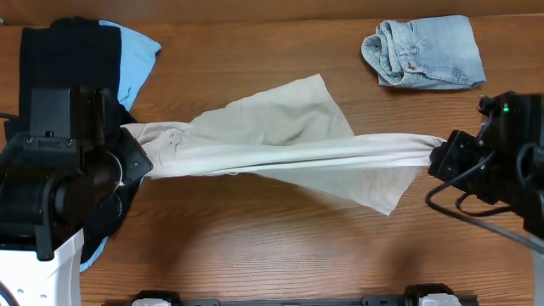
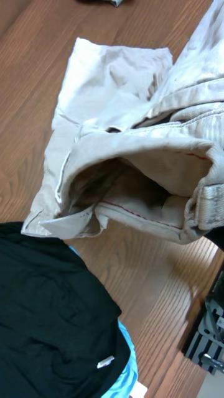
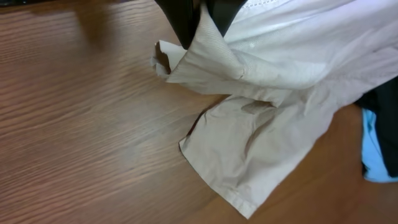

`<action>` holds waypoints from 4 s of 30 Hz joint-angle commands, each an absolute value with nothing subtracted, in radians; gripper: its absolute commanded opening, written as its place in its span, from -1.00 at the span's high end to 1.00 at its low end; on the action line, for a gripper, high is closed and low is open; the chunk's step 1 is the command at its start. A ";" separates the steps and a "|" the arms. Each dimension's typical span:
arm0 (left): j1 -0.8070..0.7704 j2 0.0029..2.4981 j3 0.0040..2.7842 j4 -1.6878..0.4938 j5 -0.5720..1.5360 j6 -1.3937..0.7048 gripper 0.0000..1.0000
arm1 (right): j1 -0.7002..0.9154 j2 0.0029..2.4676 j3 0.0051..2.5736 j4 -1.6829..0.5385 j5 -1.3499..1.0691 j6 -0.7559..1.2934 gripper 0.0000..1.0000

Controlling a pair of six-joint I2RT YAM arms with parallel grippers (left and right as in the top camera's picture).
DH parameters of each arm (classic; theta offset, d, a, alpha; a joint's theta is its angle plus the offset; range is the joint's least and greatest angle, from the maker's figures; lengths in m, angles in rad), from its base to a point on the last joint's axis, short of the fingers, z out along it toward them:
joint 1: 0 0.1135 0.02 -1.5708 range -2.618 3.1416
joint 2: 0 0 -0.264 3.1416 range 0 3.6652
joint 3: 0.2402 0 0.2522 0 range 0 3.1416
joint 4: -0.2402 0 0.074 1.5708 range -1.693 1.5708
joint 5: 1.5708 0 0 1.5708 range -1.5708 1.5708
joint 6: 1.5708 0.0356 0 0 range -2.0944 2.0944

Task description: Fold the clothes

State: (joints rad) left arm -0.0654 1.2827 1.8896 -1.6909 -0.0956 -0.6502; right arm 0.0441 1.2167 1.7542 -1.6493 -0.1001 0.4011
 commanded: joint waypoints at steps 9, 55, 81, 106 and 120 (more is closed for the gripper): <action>-0.046 1.314 1.595 -1.660 -0.329 -0.728 0.92 | 0.022 1.470 1.777 -1.604 -0.036 0.256 0.92; 0.023 1.668 1.258 -0.875 -0.495 -0.853 -0.21 | 0.123 2.091 1.753 -0.798 -0.047 0.200 -0.98; 0.028 1.668 1.569 -1.146 -0.138 -0.477 -1.00 | 0.112 2.077 1.526 -1.076 -0.234 0.170 -0.57; 0.023 1.668 1.567 -1.145 -0.084 -0.477 -1.00 | -0.047 1.981 1.420 -1.078 -0.173 0.368 0.92; -0.023 1.751 1.566 -1.144 -0.048 -0.416 -1.00 | -0.213 1.908 1.420 -1.248 -0.237 0.208 0.69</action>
State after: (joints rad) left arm -0.0113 1.7061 1.5448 -1.1446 -0.0830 -0.4782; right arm -0.2371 1.9396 1.4242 -1.2404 -0.2066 0.2626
